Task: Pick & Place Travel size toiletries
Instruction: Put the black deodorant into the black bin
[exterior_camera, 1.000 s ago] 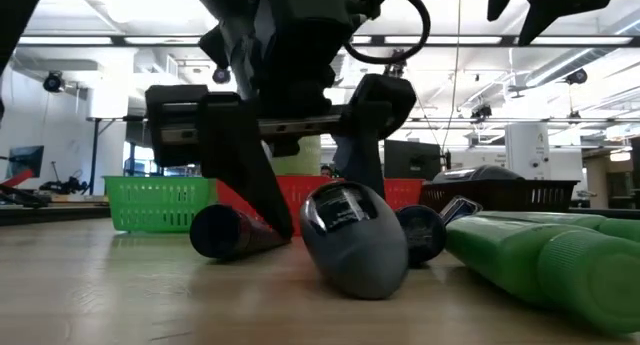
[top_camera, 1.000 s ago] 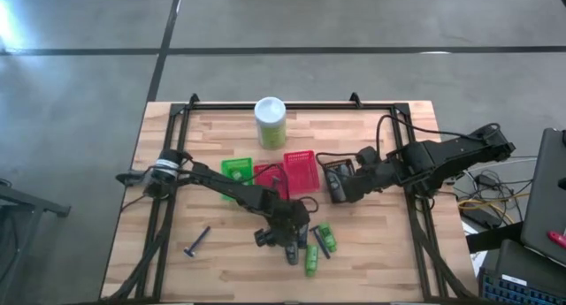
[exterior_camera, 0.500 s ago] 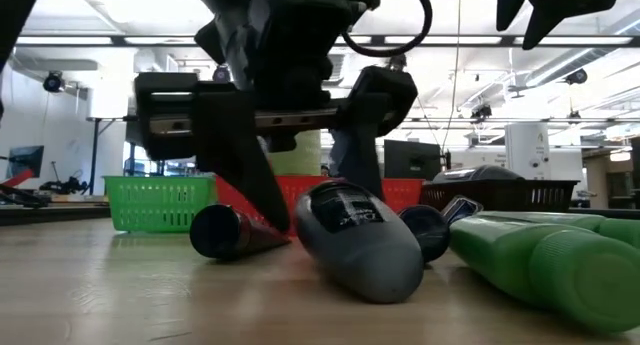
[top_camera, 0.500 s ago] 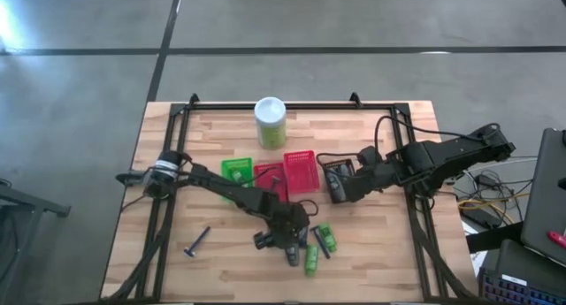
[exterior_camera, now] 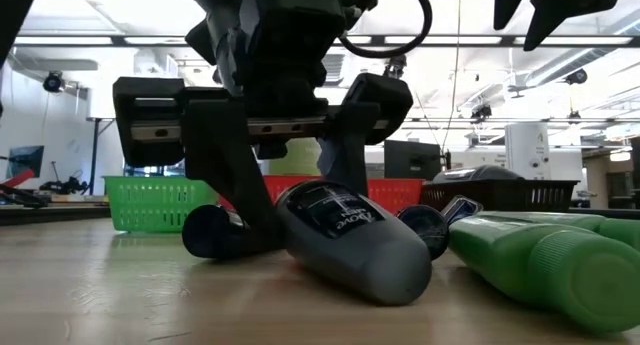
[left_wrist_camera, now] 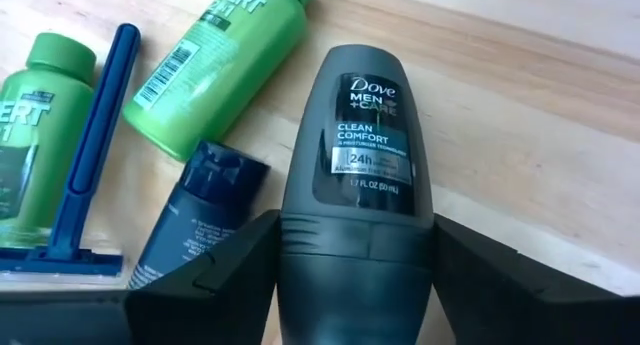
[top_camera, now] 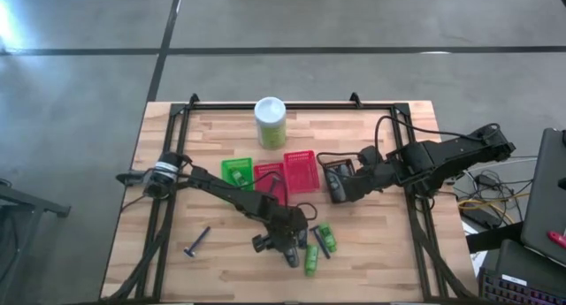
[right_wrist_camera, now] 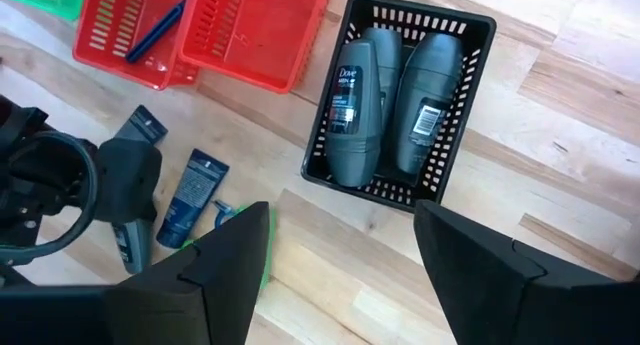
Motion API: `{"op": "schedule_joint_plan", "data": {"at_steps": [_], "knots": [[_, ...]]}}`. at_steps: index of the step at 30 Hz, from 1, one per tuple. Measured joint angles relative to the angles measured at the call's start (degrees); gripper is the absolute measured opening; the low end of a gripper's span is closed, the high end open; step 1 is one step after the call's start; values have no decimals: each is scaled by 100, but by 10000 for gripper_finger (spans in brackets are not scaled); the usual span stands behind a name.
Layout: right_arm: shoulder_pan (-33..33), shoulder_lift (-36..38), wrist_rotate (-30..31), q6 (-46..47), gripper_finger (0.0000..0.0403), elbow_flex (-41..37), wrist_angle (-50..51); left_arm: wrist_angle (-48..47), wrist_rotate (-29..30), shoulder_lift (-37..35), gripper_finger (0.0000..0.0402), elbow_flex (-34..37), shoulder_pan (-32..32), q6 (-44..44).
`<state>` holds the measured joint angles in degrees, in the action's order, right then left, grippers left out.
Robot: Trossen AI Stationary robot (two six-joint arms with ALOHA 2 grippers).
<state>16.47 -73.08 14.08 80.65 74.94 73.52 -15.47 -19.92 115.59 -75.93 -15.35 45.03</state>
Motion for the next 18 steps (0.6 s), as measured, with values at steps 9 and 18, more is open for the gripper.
{"op": "schedule_joint_plan", "data": {"at_steps": [9,18], "knots": [[0,0,-1,38,247,0,-2,89,86,-23,212,26,-20,-288],[2,0,-38,40,220,0,-40,-531,424,-708,211,35,221,-1291]]}}
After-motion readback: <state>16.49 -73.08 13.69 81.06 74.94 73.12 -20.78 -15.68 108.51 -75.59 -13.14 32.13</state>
